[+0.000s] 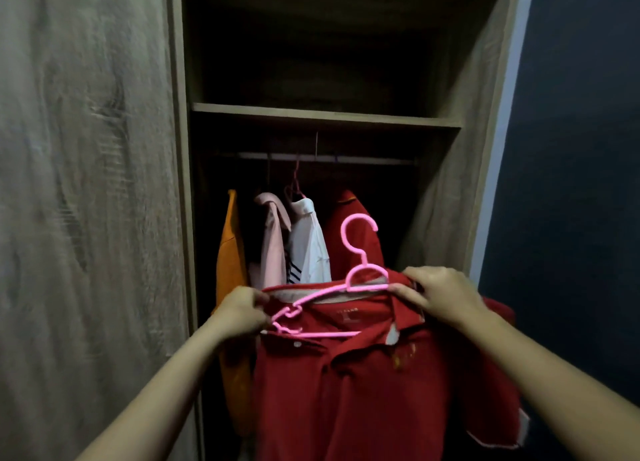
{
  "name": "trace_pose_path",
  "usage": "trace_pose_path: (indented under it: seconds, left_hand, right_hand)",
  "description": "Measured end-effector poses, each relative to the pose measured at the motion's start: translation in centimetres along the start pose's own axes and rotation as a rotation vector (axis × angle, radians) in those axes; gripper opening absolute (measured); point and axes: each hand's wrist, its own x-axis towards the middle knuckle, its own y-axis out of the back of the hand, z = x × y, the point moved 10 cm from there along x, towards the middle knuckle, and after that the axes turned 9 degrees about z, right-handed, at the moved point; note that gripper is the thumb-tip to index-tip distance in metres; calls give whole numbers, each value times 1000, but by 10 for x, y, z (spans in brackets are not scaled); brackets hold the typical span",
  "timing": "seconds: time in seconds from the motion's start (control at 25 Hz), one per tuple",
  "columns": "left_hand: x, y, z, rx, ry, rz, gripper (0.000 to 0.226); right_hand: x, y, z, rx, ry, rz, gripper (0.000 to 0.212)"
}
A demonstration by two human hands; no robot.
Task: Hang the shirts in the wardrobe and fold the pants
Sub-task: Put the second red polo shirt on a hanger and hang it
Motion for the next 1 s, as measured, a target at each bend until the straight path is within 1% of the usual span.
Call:
trace_pose_path:
  seconds: [0.04,0.08,0.12,0.16,0.24,0.28,0.32,0.36,0.4,0.44,0.48,0.52,0.56,0.6,0.64,0.68,0.72,0.8,0.84,0.92,1.0]
  left_hand:
    - [-2,12,18,85,-40,132,33]
    - [-11,20,40,152,-91,252,38]
    - [-24,22,60,208,-159,343,46]
    - [-40,17,77,242,-263,405,55]
    - [-79,-9,97,234,-585,410,65]
    - [-96,-19,96,213,-730,361,63]
    - [-103,-19,91,202,-818,340,56]
    - [-100,-6,83,199,-842,392,50]
    - [-90,16,75,184,-808,493,50]
    - [-78,42,67,187,-736,593,54]
    - [-64,61,60,238,-683,639,59]
    - [-53,69,57,296,-680,593,63]
    - [-45,67,52,313,-708,493,65]
    - [-42,60,46,272,-731,389,65]
    - [-41,58,41,171,-733,319,62]
    - [-42,62,36,72,-720,312,56]
    - [-42,71,31,-3,-708,359,50]
    - [-40,94,22,-76,-660,461,38]
    - [-40,105,19,-96,-643,488,34]
    - [-39,120,14,-113,-639,506,29]
    - [-38,125,8,-122,-626,499,29]
  right_hand:
    - [4,-4,-6,26,-80,-9,62]
    - [8,-7,-10,76,-166,-7,54]
    - [11,-7,-11,138,-249,3,48]
    - [14,-4,-9,188,-314,18,44]
    - [17,2,-1,219,-361,22,40]
    - [17,5,2,231,-359,12,40]
    - [18,6,4,259,-348,5,40]
    - [18,7,4,310,-332,4,42]
    - [19,7,3,375,-320,8,42]
    - [20,6,1,444,-314,10,43]
    - [21,4,0,495,-314,11,42]
    - [22,2,-2,527,-316,5,41]
    - [24,0,-5,534,-306,1,40]
    - [26,1,-10,531,-285,4,41]
    - [28,4,-14,503,-254,14,43]
    - [30,9,-17,440,-217,24,47]
    - [30,16,-18,340,-181,37,51]
    - [26,26,-6,173,-166,54,58]
    - [20,27,4,166,-190,52,60]
    - [7,25,15,242,-211,22,67]
    - [-2,21,14,365,-202,67,68]
